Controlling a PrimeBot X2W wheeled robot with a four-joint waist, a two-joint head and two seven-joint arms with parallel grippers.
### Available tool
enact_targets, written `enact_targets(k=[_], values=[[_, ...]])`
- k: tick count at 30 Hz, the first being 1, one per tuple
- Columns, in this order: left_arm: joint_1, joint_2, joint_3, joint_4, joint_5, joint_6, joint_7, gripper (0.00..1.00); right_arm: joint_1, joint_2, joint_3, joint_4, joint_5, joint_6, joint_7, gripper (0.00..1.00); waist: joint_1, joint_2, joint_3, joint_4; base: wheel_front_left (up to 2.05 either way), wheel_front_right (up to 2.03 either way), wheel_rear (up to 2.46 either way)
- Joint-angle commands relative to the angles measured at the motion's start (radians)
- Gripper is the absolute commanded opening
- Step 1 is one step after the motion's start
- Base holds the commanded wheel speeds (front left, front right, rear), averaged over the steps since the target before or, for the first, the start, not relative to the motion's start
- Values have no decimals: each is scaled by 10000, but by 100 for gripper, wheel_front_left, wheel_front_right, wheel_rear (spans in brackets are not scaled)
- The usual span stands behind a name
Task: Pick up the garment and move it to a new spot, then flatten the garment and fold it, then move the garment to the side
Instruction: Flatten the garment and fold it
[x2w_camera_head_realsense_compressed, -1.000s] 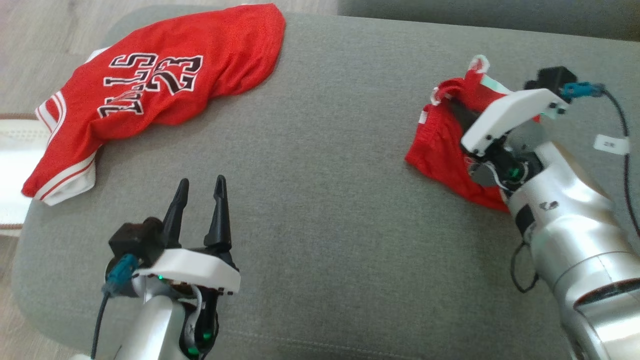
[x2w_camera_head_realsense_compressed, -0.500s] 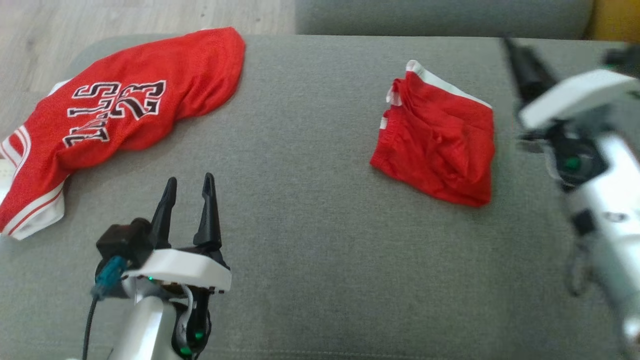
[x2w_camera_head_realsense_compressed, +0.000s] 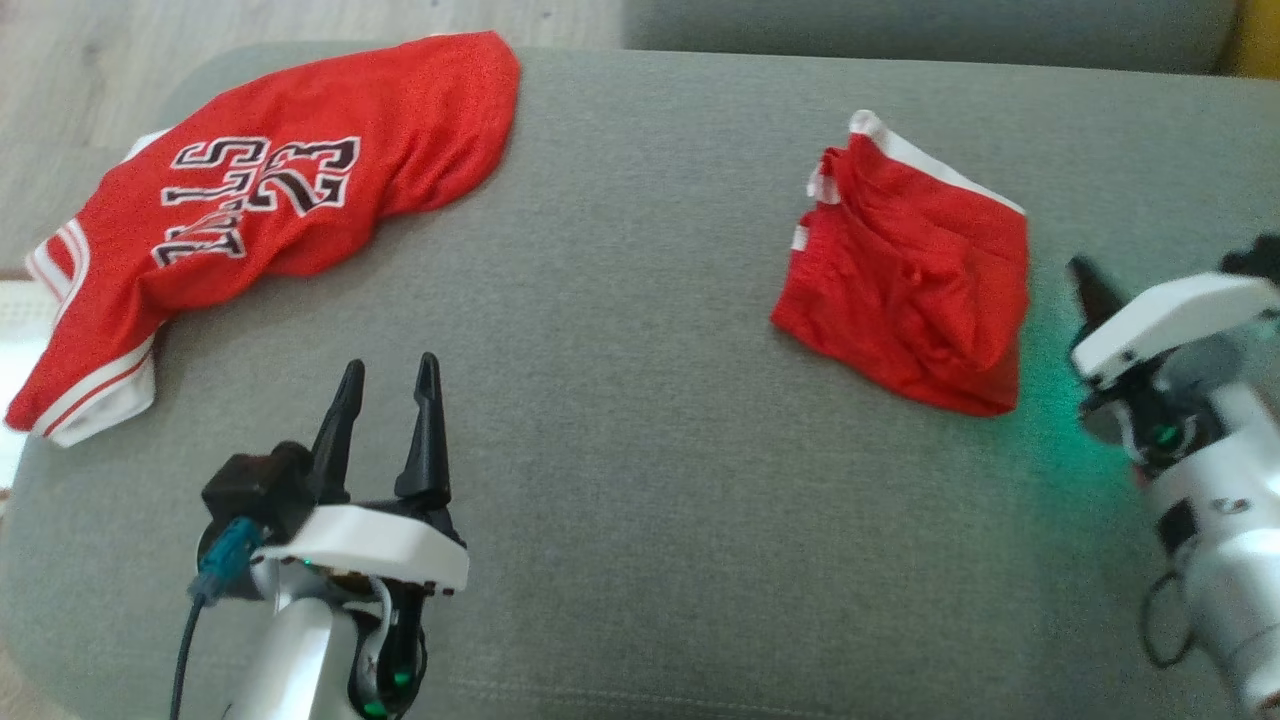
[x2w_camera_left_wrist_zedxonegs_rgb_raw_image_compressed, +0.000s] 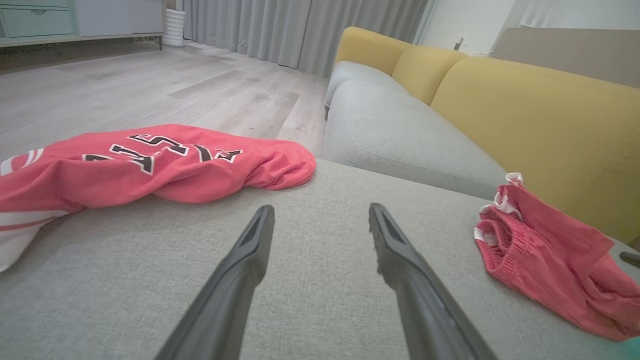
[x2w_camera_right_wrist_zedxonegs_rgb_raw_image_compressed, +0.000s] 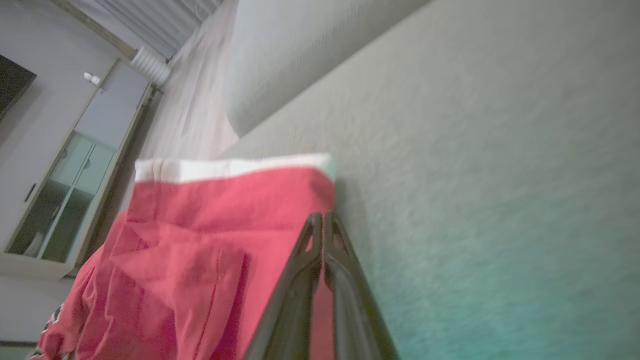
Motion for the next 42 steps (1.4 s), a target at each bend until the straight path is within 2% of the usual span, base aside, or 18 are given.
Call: enact_targets(k=[1,7,11,17,21,24,29,33,34,35,36,37,42], values=[[-442,11,294,-288,80,-11,-78,100,-458,297,26,-23,236,-7,336,0,0,0,71,190,0,0,0],[-420,1,360,-229,96,-21,-78,100,-472,965,287,347,515,-7,1300,0,0,0,106,529,0,0,0],[-446,-3,381,-162,106,-49,-78,100,-485,1364,475,411,540,-7,1365,0,0,0,108,659,0,0,0],[-418,-7,424,-162,136,-18,-78,100,-224,2015,1247,-1188,628,-7,790,0,0,0,75,640,0,0,0],[-388,-8,448,-147,134,-12,-78,100,291,2272,2211,-2378,844,-7,1076,0,0,0,0,434,0,0,0],[-380,-9,472,-145,142,-10,-78,100,607,2231,2850,-3155,910,-7,1200,0,0,0,-91,223,0,0,0],[-351,-10,601,-271,212,-33,-78,100,828,1575,3156,-4505,786,-7,233,0,0,0,-345,-263,0,0,0],[-337,12,743,-437,330,-50,-78,100,877,1022,3119,-5091,450,-7,-492,1,0,0,-516,-604,0,0,0],[-331,30,789,-491,378,-57,-78,100,883,827,3106,-5271,296,-7,-706,12,0,0,-576,-722,0,0,0],[-320,49,839,-546,419,-66,-78,100,902,631,3075,-5427,126,-7,-921,31,0,0,-637,-838,0,0,0],[-307,70,899,-605,455,-71,-78,100,926,447,3010,-5563,-50,-7,-1145,88,0,0,-686,-957,0,0,0],[-293,95,958,-649,491,-75,-78,100,954,265,2965,-5700,-248,-7,-1338,100,0,0,-735,-1069,0,0,0],[-219,217,1268,-762,623,-88,-78,100,1334,-429,2529,-6148,-1276,-7,-2232,100,0,0,-969,-1560,0,0,0]])
